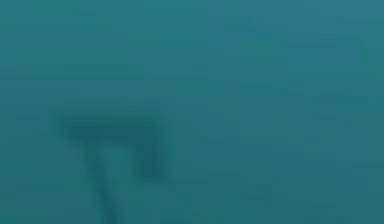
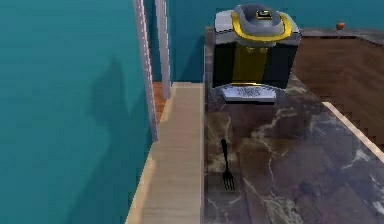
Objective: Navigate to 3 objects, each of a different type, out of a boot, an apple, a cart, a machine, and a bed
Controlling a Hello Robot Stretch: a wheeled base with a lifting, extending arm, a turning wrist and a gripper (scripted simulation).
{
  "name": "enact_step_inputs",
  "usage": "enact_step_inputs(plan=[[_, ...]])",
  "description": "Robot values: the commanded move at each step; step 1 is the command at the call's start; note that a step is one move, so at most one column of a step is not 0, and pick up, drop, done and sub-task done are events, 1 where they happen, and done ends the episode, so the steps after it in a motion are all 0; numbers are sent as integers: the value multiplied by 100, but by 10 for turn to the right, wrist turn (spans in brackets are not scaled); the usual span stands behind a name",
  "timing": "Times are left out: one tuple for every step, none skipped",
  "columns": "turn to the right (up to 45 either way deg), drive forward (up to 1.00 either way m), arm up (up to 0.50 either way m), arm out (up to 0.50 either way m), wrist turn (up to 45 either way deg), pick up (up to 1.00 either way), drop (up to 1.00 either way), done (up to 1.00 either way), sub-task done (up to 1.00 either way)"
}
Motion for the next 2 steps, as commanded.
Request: enact_step_inputs(plan=[[-30, 0, 0, 0, 0, 0, 0, 0, 0], [0, 15, 0, 0, 0, 0, 0, 0, 0]])
